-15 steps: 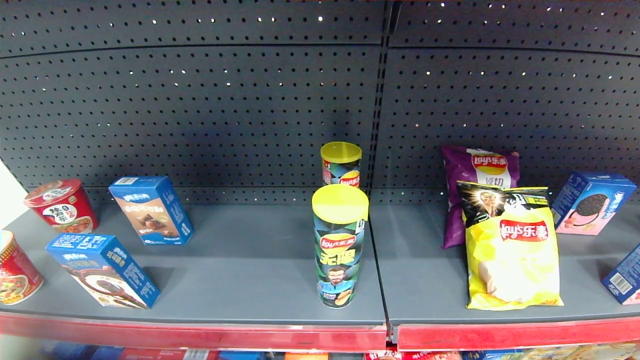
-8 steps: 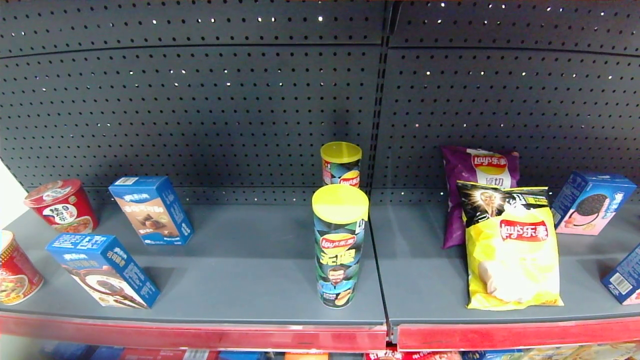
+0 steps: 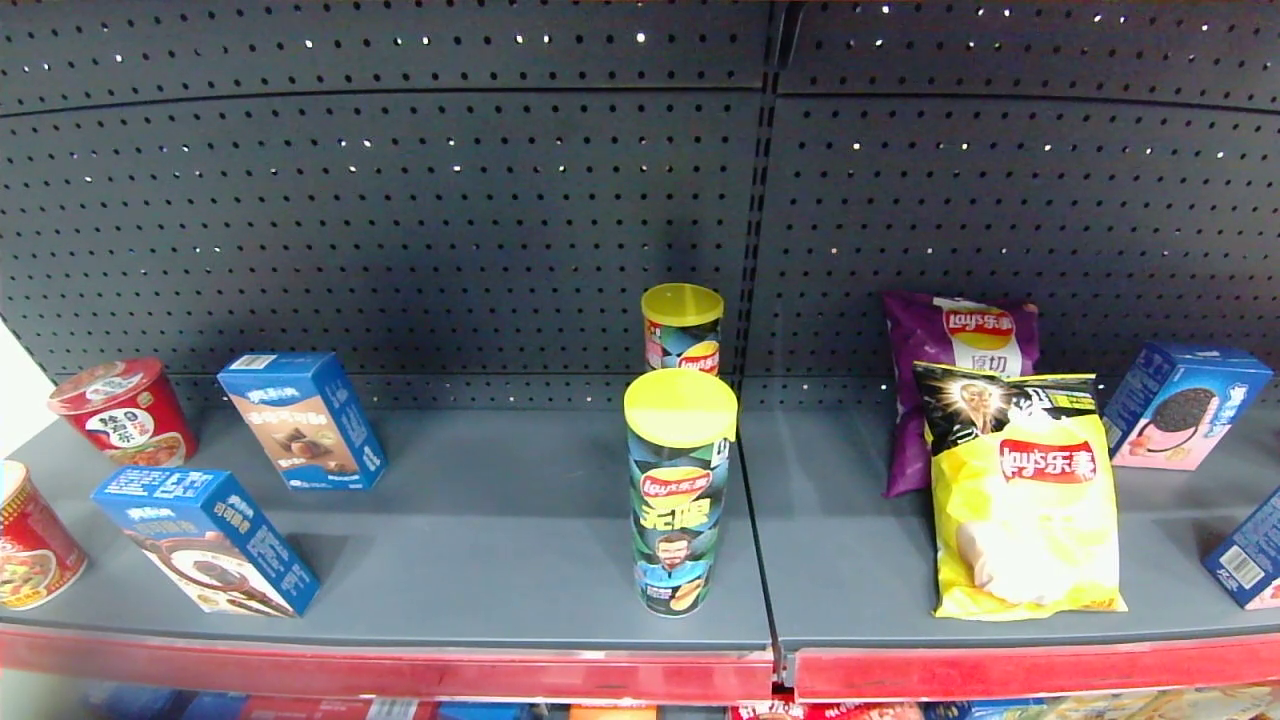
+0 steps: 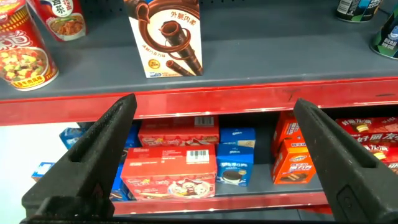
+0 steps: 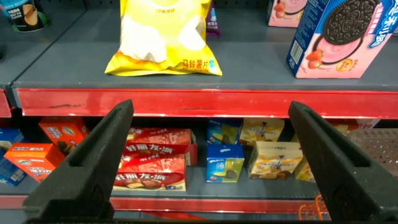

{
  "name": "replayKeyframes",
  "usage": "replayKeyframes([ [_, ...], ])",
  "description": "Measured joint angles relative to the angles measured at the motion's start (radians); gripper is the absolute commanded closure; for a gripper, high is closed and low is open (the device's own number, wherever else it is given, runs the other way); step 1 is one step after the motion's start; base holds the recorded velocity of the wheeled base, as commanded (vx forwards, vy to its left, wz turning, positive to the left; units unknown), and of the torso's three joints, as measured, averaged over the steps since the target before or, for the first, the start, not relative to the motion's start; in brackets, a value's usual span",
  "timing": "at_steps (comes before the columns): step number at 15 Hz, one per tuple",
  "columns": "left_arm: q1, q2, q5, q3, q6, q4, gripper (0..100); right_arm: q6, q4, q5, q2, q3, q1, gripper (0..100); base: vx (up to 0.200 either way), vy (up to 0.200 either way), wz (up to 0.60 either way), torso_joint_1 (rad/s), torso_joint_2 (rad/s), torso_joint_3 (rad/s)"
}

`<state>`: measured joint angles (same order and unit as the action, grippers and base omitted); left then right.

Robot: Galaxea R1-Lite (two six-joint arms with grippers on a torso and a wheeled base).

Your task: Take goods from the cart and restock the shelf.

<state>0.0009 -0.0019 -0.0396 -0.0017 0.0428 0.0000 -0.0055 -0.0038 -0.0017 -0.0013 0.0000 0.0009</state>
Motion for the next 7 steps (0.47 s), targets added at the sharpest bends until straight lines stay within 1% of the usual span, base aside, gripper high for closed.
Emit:
replayKeyframes([
  [7, 0.0, 0.0, 0.0, 0.0, 0.0, 0.0, 0, 0.0, 0.0, 0.0, 0.0, 0.0, 0.0, 0, 0.0, 0.0, 0.0, 0.0, 0.0, 0.0],
])
